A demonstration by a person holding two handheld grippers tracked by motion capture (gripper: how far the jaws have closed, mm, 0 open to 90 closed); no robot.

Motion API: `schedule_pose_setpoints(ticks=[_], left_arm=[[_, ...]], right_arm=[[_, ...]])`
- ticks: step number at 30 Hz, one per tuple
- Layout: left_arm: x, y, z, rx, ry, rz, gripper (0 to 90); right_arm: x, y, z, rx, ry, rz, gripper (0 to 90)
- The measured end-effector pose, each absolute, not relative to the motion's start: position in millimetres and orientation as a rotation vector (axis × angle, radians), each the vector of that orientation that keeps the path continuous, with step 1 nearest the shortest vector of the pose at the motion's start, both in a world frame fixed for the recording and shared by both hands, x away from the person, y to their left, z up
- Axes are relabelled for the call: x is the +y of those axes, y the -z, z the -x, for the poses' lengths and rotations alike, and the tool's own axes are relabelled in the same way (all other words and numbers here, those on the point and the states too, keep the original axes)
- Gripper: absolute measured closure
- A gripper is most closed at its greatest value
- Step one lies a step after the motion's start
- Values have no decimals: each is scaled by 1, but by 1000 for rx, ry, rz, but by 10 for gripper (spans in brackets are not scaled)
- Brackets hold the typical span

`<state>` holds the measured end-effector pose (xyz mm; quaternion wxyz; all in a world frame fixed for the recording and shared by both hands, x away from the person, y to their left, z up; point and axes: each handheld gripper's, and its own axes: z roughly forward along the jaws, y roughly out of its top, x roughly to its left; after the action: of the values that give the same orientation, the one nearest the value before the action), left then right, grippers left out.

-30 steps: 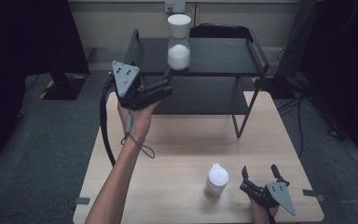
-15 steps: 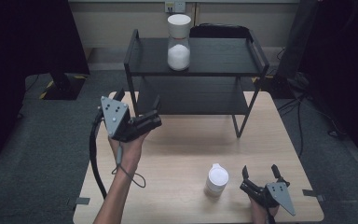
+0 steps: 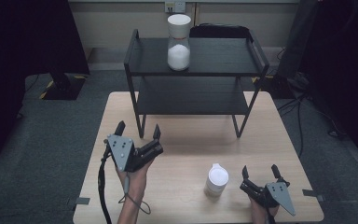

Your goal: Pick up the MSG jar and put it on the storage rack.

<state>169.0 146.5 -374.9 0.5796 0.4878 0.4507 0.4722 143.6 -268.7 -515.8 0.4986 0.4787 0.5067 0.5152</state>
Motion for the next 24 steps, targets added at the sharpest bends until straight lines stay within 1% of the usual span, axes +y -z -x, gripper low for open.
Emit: schedule_pose_setpoints(ticks=[2, 4, 7, 12, 18, 22, 24], left_arm=[[146, 387, -166, 1061, -1112, -1149, 0], [149, 395, -166, 1088, -1073, -1168, 0], [145, 412, -163, 1118, -1093, -1175, 0], [144, 440, -155, 1097, -1113, -1182, 0], [147, 465, -149, 1126, -1076, -1186, 0], [142, 483, -146, 1138, -1126, -1179, 0], [147, 488, -147, 1149, -1079, -1179, 0]], right_arm=[[-269, 516, -144, 1226, -1247, -1159, 0], [-269, 516, -144, 1226, -1247, -1159, 0], [-269, 516, -144, 1226, -1247, -1159, 0], [-268, 516, -144, 1226, -1246, -1159, 0], [-268, 516, -144, 1224, -1244, -1160, 0], [-268, 516, -144, 1224, -1243, -1160, 0], [-268, 516, -144, 1223, -1242, -1161, 0]])
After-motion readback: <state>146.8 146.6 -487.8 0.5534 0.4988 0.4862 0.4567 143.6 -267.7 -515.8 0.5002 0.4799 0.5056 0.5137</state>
